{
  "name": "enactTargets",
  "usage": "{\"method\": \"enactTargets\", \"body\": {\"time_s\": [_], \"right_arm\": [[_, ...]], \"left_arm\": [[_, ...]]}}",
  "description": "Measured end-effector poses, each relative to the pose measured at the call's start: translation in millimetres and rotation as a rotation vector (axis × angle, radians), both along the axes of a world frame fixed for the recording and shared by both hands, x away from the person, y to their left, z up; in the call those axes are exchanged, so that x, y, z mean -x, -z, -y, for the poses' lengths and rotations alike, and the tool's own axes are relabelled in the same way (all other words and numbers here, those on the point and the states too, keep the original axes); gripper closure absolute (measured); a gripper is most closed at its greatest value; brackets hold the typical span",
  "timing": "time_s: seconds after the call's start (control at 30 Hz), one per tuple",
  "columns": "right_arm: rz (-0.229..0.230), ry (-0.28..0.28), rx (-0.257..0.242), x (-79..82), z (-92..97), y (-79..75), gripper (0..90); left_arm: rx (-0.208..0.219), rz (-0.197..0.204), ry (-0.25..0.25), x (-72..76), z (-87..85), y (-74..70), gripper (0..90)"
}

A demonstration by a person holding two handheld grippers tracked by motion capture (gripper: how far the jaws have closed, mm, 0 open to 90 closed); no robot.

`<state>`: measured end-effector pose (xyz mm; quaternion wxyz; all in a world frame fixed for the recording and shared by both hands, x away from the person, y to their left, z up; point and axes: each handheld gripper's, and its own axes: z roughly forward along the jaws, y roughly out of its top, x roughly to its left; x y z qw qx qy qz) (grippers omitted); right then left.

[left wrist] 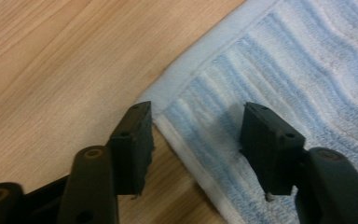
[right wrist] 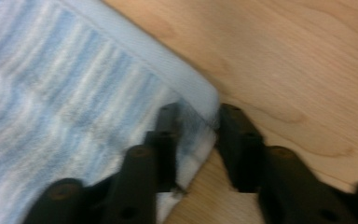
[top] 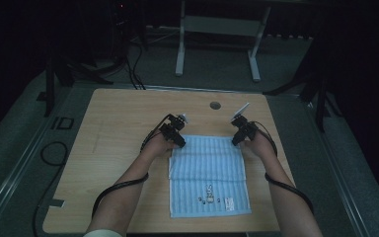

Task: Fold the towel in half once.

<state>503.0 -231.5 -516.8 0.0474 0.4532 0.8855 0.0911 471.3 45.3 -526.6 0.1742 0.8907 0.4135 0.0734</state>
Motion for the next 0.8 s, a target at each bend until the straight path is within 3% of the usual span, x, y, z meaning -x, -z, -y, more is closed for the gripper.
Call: {"method": "enactTargets", "body": {"time_s": [0.07,0.13,0.2,0.27,0.33,0.47,0.63,0.73,0.77,0.8], "right_arm": [[-0.002,-0.006,-0.003,1.0,-1.6,0.0,79.3],[-0.004,-0.02,0.007,2.6,-4.6,-0.3,82.8],[0.005,-0.039,0.028,3.7,-7.7,-0.8,84.0],[0.017,-0.044,0.031,5.1,-9.0,-2.2,84.2],[0.034,-0.041,0.004,6.5,-7.7,-8.5,84.3],[0.091,-0.045,-0.04,8.1,-3.0,-32.1,84.3],[0.157,-0.065,-0.072,10.0,-2.4,-64.7,84.2],[0.191,-0.06,-0.085,9.2,-2.3,-84.7,84.3],[0.191,-0.06,-0.085,9.2,-2.3,-84.7,84.3],[0.204,-0.059,-0.094,8.9,-2.2,-92.2,84.2]], "left_arm": [[0.0,-0.001,0.013,1.2,1.0,-0.8,48.2],[0.005,0.0,0.035,3.3,3.2,-1.7,59.4],[0.02,-0.016,0.053,4.5,4.9,-2.3,78.2],[0.024,-0.022,0.051,5.7,5.3,-2.7,84.6],[0.035,-0.024,0.061,7.0,3.8,-4.8,85.8],[0.107,0.001,0.045,7.7,-5.8,-21.8,86.2],[0.168,0.066,0.049,11.5,-16.2,-60.2,86.3],[0.174,0.113,0.053,14.1,-20.4,-83.7,86.3],[0.174,0.113,0.053,14.1,-20.4,-83.7,86.2],[0.19,0.169,0.056,16.3,-25.7,-107.0,86.2]]}}
